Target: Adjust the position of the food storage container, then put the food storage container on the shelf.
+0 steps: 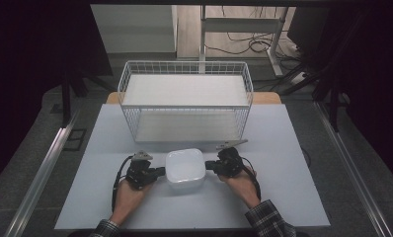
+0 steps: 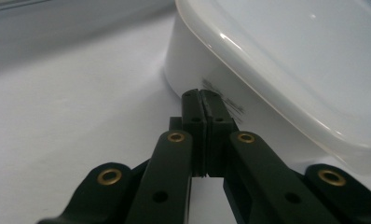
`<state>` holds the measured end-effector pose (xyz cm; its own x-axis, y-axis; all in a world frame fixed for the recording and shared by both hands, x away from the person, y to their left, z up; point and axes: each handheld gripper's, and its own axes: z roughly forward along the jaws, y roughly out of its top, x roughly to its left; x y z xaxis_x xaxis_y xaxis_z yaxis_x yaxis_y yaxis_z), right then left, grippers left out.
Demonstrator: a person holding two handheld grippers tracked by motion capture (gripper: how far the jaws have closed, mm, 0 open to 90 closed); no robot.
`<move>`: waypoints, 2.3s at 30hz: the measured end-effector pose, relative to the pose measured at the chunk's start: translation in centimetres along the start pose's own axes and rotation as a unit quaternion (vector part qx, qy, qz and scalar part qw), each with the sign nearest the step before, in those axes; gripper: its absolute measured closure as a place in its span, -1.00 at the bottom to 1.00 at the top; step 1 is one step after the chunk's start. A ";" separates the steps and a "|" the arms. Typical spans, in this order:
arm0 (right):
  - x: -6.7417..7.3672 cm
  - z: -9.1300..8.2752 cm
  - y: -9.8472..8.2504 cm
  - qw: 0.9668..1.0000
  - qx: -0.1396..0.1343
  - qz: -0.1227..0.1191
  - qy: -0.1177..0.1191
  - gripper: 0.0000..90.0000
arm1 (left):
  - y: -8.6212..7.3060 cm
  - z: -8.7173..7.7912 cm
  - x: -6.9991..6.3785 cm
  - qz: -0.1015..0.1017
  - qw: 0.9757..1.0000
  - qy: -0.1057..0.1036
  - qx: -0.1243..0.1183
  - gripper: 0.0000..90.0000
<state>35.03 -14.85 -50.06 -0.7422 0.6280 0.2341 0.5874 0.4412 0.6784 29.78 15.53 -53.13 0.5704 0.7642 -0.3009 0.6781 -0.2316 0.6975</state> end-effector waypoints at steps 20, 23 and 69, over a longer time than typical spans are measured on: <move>0.2 -3.4 -1.9 0.998 -0.011 -0.011 -0.055 0.75 | 0.3 -0.7 -1.4 0.032 0.999 0.009 -0.012 0.71; 0.0 -4.3 -2.3 0.998 -0.024 -0.011 -0.052 0.66 | -0.1 -1.5 -1.6 0.044 0.999 0.021 -0.015 0.44; 1.1 -5.7 -4.2 0.994 -0.059 -0.070 -0.063 -0.98 | -1.5 -3.1 -2.3 0.106 0.994 -0.019 -0.010 -0.82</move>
<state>29.91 -19.64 -48.72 -0.7635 0.6440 0.0481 0.4340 0.4566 0.7766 26.07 15.99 -51.50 0.7165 0.6766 -0.1700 0.5323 -0.3727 0.7601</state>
